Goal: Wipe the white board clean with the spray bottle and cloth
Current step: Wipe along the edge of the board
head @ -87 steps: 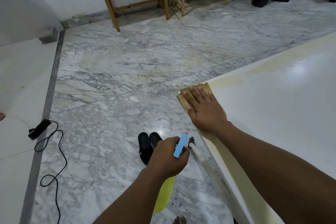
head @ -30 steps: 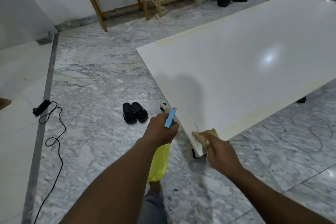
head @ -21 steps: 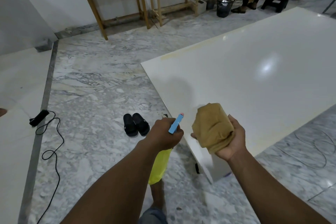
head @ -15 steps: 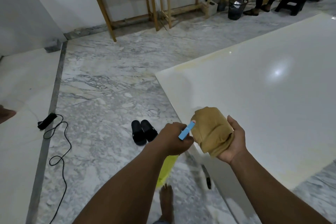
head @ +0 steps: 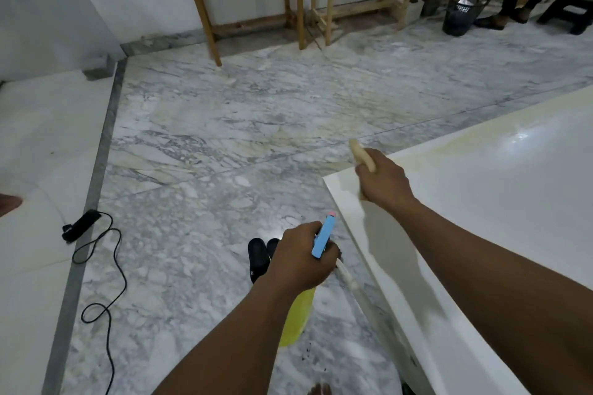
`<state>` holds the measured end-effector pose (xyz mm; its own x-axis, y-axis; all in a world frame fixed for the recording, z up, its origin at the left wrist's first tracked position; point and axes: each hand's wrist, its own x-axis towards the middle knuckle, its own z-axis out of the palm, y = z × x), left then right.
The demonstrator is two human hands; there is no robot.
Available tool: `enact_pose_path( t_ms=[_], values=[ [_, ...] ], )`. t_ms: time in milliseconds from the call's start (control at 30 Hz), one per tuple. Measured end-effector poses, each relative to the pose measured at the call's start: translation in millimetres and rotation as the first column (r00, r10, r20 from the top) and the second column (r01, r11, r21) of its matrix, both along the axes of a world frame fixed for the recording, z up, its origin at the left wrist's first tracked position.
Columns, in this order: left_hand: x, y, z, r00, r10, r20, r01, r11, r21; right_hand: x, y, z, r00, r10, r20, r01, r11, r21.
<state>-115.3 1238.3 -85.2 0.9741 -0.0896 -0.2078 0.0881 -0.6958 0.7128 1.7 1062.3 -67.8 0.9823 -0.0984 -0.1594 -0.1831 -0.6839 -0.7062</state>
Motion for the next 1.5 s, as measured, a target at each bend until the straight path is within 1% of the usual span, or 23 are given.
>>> enact_pose_path(
  t_ms=[33, 67, 100, 133, 167, 200, 233, 300, 333, 400, 500, 667, 767, 967, 1100, 1200, 1367, 1500],
  values=[
    [1, 4, -6, 1.000, 0.000, -0.005, -0.001, 1.000, -0.015, 13, 8, -12, 0.996, 0.087, 0.036, -0.082, 0.990, -0.118],
    [4, 9, -15, 1.000, -0.002, -0.015, 0.002, 0.999, -0.037, 25, 17, -31, 0.984, 0.178, 0.003, -0.173, 0.959, -0.225],
    [4, 14, -24, 1.000, -0.005, -0.026, 0.004, 0.998, -0.060, 32, 24, -52, 0.960, 0.267, -0.083, -0.279, 0.901, -0.332],
    [5, 18, -32, 0.999, -0.002, -0.039, -0.001, 0.997, -0.075, 34, 30, -72, 0.923, 0.335, -0.188, -0.384, 0.819, -0.426],
    [5, 22, -40, 0.999, 0.008, -0.051, -0.013, 0.996, -0.083, 33, 34, -89, 0.895, 0.371, -0.248, -0.446, 0.741, -0.503],
    [5, 25, -46, 0.998, 0.021, -0.059, -0.026, 0.995, -0.092, 30, 35, -100, 0.894, 0.383, -0.233, -0.445, 0.692, -0.569],
    [5, 28, -53, 0.997, 0.032, -0.066, -0.039, 0.994, -0.104, 30, 36, -108, 0.904, 0.392, -0.169, -0.407, 0.674, -0.617],
    [5, 31, -64, 0.996, 0.052, -0.078, -0.062, 0.990, -0.125, 33, 36, -116, 0.899, 0.438, -0.008, -0.332, 0.670, -0.664],
    [5, 31, -69, 0.994, 0.056, -0.089, -0.067, 0.990, -0.127, 36, 35, -119, 0.882, 0.470, 0.028, -0.330, 0.658, -0.677],
    [4, 31, -76, 0.993, 0.059, -0.099, -0.071, 0.991, -0.115, 42, 36, -126, 0.864, 0.504, 0.000, -0.365, 0.626, -0.689],
    [0, 25, -83, 0.993, 0.052, -0.108, -0.063, 0.993, -0.103, 35, 41, -134, 0.872, 0.489, -0.012, -0.364, 0.633, -0.683],
    [-17, 11, -82, 0.992, 0.060, -0.113, -0.074, 0.990, -0.121, 12, 39, -137, 0.861, 0.505, -0.054, -0.383, 0.576, -0.722],
    [-31, 4, -78, 0.993, 0.065, -0.101, -0.076, 0.990, -0.115, -10, 31, -139, 0.851, 0.524, -0.033, -0.371, 0.556, -0.744],
    [-78, -18, -72, 0.995, 0.044, -0.094, -0.053, 0.994, -0.092, -71, 2, -140, 0.845, 0.535, -0.007, -0.375, 0.584, -0.720],
    [-115, -38, -68, 0.994, 0.045, -0.099, -0.053, 0.995, -0.084, -127, -22, -138, 0.847, 0.531, 0.003, -0.378, 0.606, -0.700],
    [-152, -59, -61, 0.997, 0.026, -0.077, -0.032, 0.997, -0.071, -183, -46, -135, 0.848, 0.529, 0.021, -0.370, 0.620, -0.692],
    [-226, -93, -46, 0.999, 0.012, -0.053, -0.014, 0.999, -0.038, -292, -90, -132, 0.867, 0.497, 0.036, -0.345, 0.650, -0.677],
    [-284, -116, -36, 0.996, 0.015, -0.088, -0.020, 0.999, -0.050, -385, -127, -135, 0.879, 0.475, 0.022, -0.337, 0.654, -0.677]
  ],
)
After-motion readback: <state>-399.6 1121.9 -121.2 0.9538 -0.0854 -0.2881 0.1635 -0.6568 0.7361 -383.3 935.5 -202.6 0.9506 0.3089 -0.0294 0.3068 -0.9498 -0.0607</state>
